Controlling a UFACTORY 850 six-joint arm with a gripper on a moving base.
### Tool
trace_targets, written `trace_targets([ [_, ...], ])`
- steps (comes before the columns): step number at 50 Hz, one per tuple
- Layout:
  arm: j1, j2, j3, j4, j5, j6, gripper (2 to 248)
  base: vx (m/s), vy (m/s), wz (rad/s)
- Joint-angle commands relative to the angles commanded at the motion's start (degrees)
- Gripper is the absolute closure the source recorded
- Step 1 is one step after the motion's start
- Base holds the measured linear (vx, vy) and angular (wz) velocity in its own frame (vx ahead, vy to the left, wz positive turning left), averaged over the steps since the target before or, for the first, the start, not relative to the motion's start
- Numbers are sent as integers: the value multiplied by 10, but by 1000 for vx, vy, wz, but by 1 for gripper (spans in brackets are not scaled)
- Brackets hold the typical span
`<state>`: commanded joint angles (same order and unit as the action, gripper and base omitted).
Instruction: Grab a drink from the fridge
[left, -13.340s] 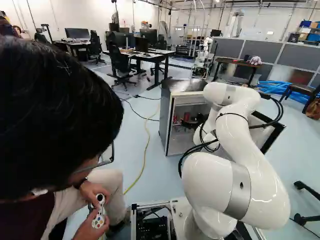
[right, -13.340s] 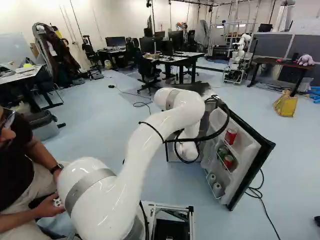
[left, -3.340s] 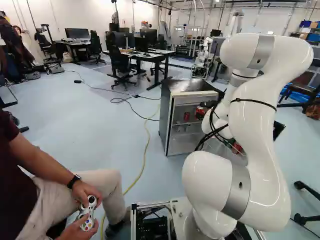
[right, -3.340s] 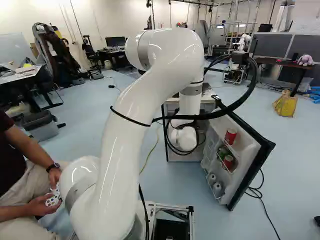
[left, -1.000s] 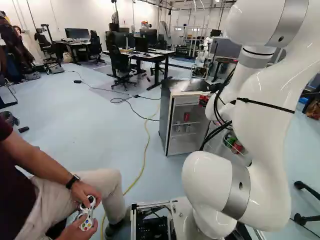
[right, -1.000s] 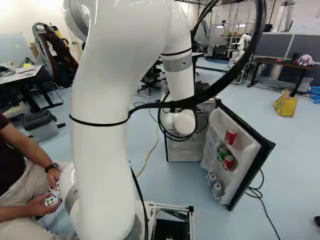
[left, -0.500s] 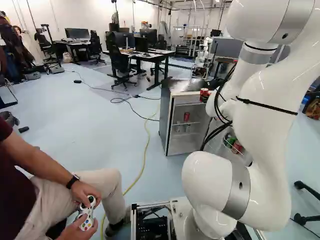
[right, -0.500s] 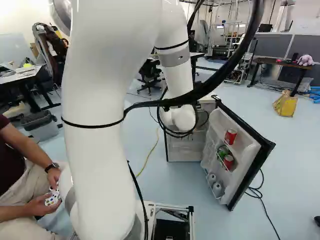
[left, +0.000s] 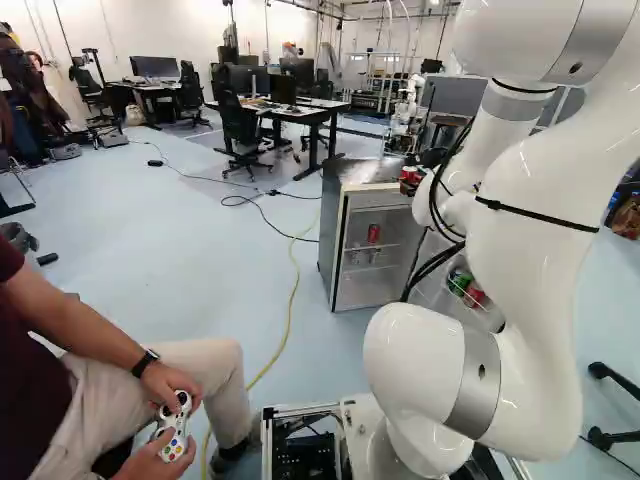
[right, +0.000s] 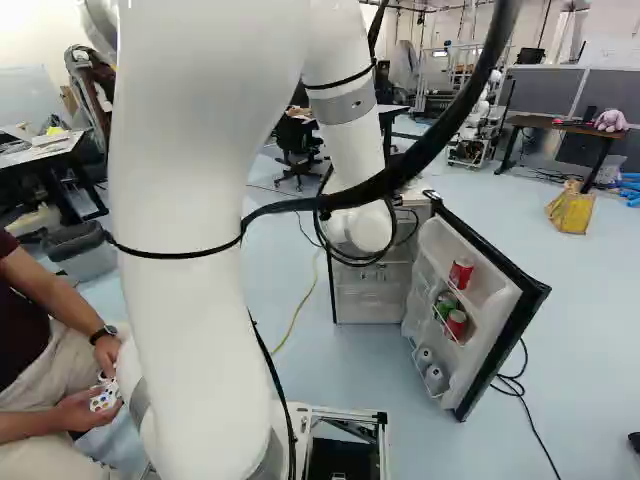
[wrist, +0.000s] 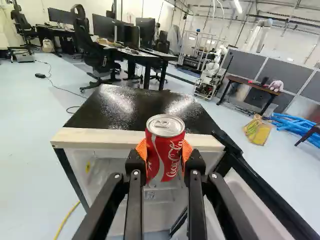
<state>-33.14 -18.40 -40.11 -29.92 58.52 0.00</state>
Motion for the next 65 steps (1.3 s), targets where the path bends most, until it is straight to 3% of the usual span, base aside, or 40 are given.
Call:
trace_targets([
  [65,18,-49,-62,0,0,0,163,0,0,0],
])
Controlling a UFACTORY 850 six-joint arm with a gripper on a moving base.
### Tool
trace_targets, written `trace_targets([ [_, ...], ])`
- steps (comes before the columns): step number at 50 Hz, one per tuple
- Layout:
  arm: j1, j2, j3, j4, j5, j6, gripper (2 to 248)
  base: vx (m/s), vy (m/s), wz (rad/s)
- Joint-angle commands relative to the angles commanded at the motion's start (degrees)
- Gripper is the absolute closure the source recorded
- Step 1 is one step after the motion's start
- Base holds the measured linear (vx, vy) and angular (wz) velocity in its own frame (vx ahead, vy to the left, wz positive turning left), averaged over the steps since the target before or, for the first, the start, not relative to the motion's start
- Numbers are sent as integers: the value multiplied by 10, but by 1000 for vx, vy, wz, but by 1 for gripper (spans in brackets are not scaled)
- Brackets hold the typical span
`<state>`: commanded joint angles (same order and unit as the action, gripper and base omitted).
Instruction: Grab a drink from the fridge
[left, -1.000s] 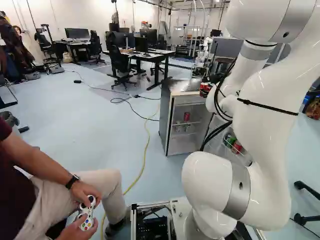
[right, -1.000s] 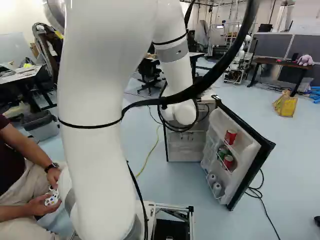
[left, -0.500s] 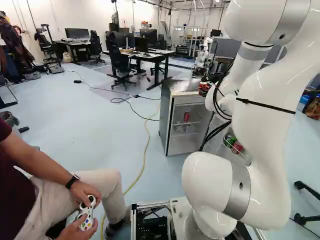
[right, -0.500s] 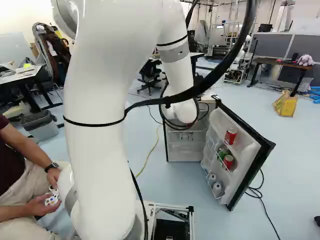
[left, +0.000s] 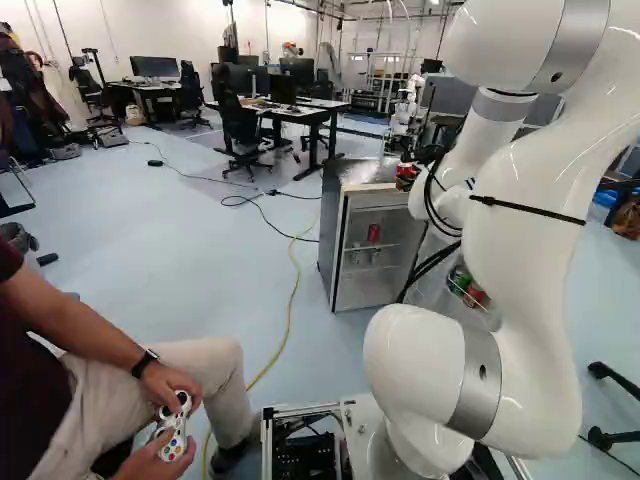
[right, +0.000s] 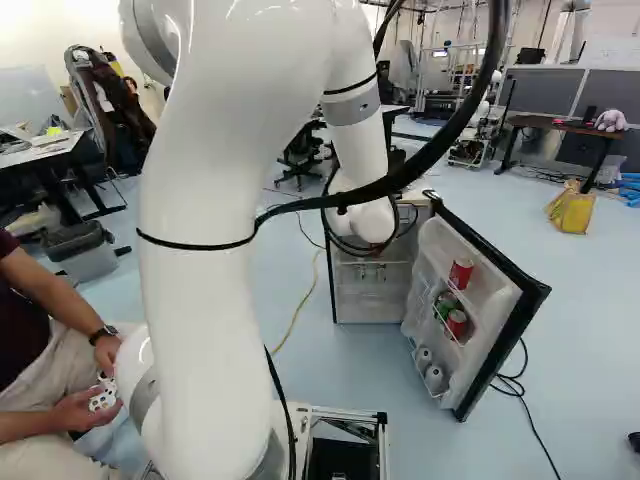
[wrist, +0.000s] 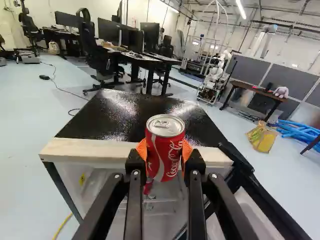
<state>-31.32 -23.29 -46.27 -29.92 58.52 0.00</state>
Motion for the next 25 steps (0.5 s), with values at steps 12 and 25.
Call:
trace_targets([
  [12,4,-9,-11,0,0,0,163,0,0,0],
  [25,9,-17,-21,0,0,0,163,0,0,0],
])
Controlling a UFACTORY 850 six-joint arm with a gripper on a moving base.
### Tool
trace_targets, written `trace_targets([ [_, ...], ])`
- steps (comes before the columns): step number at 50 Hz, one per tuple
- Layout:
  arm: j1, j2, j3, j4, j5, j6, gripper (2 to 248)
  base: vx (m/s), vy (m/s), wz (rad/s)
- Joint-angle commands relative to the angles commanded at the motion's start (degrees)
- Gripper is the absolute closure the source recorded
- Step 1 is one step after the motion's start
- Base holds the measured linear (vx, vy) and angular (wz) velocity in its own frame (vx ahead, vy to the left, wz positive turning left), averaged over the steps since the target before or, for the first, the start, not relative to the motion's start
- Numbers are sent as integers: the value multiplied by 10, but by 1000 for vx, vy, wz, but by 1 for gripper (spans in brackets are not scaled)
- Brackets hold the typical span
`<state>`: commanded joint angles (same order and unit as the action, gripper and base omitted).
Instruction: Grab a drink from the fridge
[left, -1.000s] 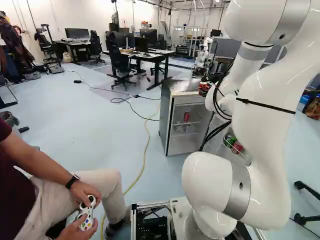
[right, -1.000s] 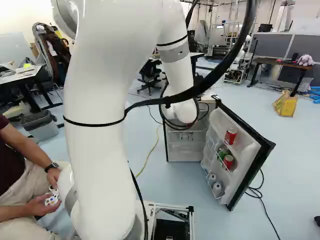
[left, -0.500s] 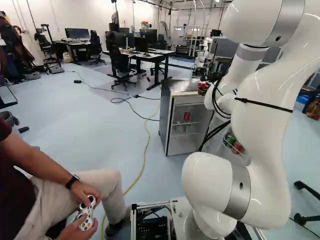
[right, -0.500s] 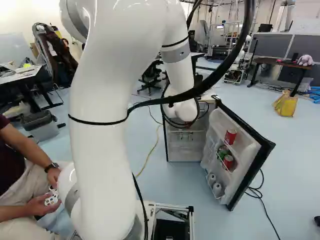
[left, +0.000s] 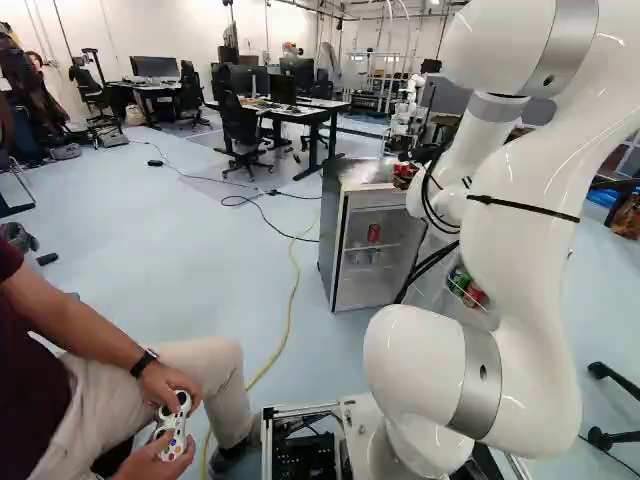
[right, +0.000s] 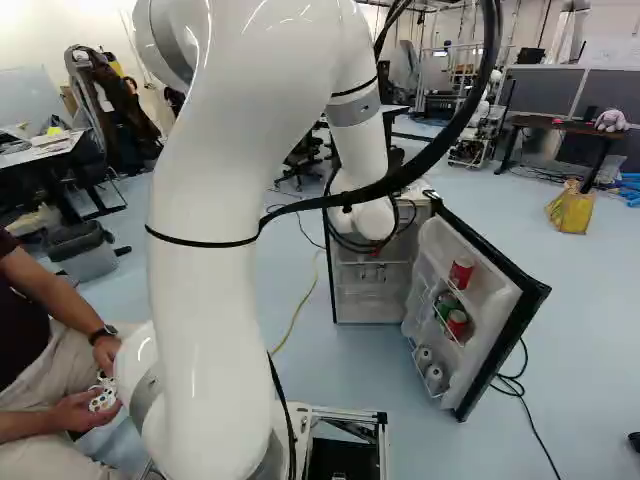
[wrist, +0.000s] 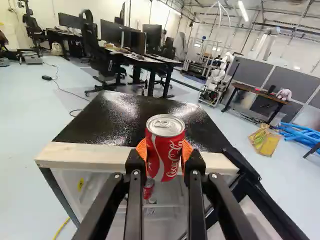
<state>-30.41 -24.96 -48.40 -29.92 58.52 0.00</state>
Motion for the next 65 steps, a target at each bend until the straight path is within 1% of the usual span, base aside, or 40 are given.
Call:
trace_targets([
  [30,13,-16,-21,0,0,0,163,0,0,0],
  [65,24,-46,-60,0,0,0,163,0,0,0],
])
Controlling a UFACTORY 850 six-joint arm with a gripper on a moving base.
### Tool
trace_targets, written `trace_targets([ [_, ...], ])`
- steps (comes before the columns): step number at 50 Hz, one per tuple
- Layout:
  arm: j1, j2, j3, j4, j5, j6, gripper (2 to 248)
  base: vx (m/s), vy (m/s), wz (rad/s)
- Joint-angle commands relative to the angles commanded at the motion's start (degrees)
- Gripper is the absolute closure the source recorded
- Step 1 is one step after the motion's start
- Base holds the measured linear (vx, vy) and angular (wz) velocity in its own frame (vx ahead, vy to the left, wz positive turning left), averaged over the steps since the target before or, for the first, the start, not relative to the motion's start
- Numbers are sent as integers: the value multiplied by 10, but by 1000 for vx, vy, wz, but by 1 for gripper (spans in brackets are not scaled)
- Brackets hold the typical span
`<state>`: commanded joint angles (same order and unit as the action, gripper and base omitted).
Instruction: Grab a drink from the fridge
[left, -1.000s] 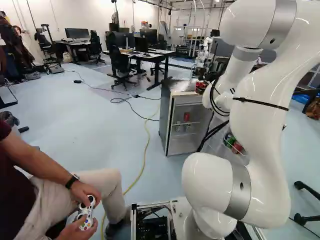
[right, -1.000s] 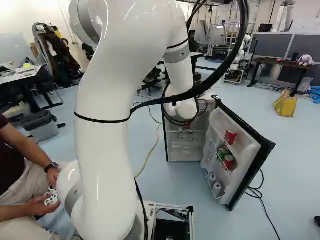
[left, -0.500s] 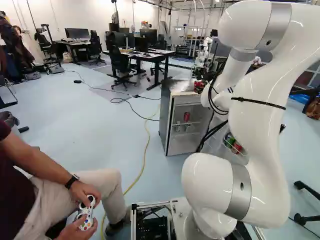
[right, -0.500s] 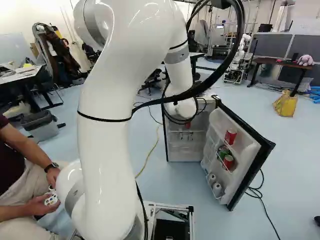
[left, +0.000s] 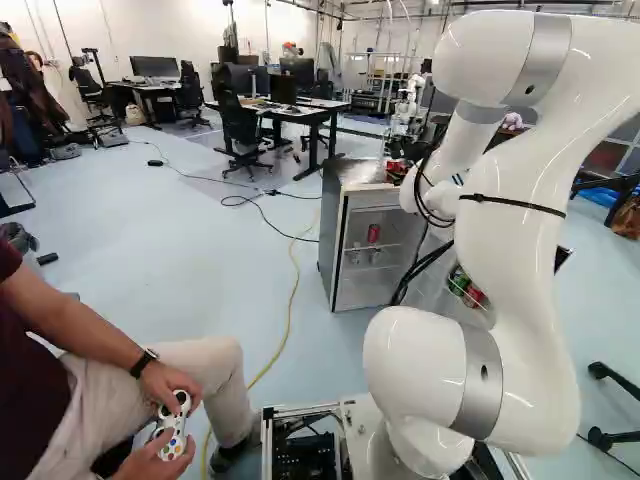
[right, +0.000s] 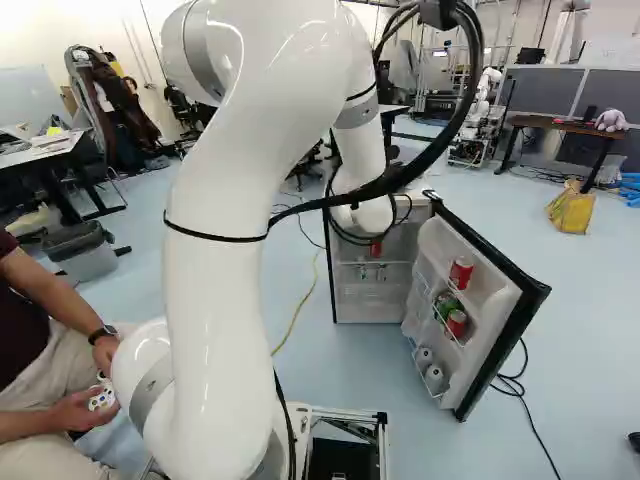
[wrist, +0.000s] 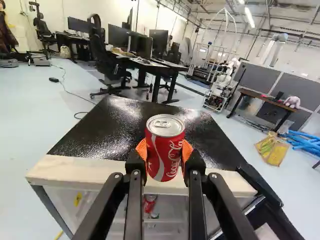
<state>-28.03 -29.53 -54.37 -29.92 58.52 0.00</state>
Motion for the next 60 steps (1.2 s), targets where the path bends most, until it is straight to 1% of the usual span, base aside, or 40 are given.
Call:
trace_targets([
  [41,10,-36,-48,0,0,0,163,0,0,0],
  [60,13,-45,-61,0,0,0,163,0,0,0],
])
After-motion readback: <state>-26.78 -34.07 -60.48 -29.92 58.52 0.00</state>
